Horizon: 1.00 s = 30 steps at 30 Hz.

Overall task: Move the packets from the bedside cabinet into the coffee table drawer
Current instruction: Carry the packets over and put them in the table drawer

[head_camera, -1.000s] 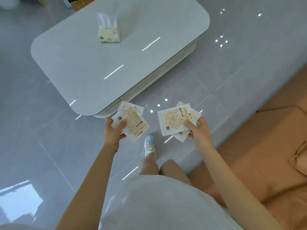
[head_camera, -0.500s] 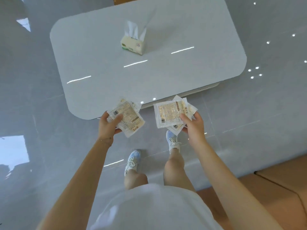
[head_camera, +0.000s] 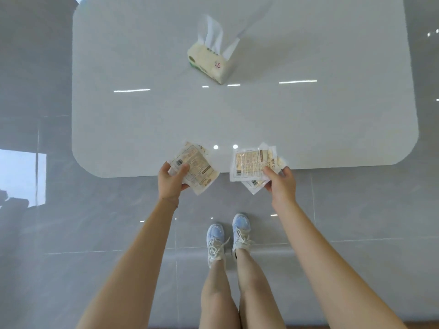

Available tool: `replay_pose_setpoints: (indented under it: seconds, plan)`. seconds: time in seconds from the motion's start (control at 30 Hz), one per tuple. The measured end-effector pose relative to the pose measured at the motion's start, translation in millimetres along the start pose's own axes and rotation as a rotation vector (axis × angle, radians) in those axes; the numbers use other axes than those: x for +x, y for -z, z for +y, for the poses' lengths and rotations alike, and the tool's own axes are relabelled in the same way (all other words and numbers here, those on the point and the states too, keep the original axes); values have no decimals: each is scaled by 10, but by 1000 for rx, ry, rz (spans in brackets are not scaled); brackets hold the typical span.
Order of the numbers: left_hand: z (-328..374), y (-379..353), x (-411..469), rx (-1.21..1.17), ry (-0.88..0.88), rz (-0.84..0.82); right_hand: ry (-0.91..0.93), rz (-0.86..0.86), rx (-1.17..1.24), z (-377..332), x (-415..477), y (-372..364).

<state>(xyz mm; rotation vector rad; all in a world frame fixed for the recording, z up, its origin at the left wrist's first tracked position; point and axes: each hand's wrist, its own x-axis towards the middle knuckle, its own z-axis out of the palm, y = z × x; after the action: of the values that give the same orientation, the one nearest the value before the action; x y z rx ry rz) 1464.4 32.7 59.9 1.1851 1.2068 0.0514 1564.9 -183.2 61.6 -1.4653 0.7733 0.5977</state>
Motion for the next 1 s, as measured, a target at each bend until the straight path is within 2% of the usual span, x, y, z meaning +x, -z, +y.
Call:
replay_pose_setpoints:
  seconds: [0.13,0.3,0.43,0.63,0.77,0.87,0.93,1.0]
  plan:
    - [-398,-179,590,46,-64,36,65,66,-64,303,736,-100]
    - [-694,-211,1022,138,-198,92,249,122,-228,502,1254,-261]
    - [-776,-255,1150,322,-295,174,407,145,-358,556,1298,-388]
    - [-740,-241,1209,574,-390,224,470,176,-561,649,1343,-330]
    - [-713,-197,1098,845,-536,219,569,293,-507,728,1143,-164]
    - [-755,-188,959,951,-668,146,649,204,-584,954,862,3]
    - [-841,-204,862,1021,-784,96,753,106,-830,1178,810,102]
    - [-1001,-239,780,1107,-881,44,767,-35,-1146,1396,906,151]
